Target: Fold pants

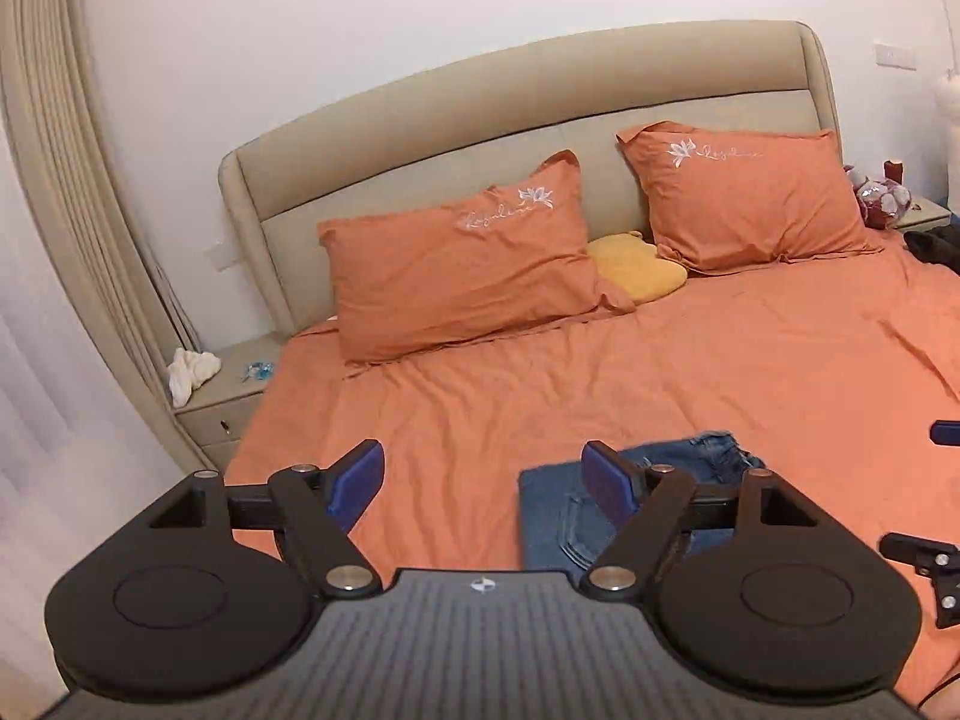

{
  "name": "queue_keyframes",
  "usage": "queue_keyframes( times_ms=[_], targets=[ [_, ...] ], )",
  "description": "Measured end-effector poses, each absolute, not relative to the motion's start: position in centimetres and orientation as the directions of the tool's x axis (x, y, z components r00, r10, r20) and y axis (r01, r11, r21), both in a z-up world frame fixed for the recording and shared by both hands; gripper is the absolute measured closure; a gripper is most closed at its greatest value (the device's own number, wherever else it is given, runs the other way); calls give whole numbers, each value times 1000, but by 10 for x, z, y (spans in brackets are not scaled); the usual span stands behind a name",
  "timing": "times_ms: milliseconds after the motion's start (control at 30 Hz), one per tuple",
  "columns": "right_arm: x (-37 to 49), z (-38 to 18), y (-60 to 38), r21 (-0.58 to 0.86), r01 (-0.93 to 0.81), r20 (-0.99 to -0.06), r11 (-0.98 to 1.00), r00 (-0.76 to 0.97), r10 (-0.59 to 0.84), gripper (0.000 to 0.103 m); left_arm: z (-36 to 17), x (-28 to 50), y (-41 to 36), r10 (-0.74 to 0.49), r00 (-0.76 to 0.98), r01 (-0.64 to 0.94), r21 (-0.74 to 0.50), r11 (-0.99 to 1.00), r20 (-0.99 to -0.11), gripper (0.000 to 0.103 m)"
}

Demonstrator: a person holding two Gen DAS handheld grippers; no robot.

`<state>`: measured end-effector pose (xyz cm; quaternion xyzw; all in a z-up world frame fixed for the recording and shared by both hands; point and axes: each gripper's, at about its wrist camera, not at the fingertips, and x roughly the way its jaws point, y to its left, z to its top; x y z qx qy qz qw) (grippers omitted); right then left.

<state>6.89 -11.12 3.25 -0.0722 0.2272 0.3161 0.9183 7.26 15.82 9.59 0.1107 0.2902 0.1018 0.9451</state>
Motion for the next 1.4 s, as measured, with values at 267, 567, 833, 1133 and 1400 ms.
queue_keyframes(
  times_ms=[267, 567, 833, 1133, 1400],
  targets=[
    [10, 19, -121, -28, -536, -442, 843, 763, 471, 5, 30, 17, 105, 313, 815, -203, 266, 942, -487, 15],
    [-23, -6, -129, 38, -477, -469, 878, 767, 437, 5, -16, -4, 82, 307, 802, -282, 127, 951, -513, 10],
    [-21, -29, -136, 128, -428, -503, 895, 749, 430, 5, -55, -3, 72, 318, 750, -306, 122, 944, -580, 10],
    [-8, -35, -139, 123, -407, -520, 905, 750, 408, 5, -69, 7, 58, 311, 730, -274, 156, 949, -609, 10],
    [-4, -38, -138, 124, -406, -531, 905, 744, 406, 5, -68, 7, 55, 314, 722, -277, 159, 948, -617, 10]
  ],
)
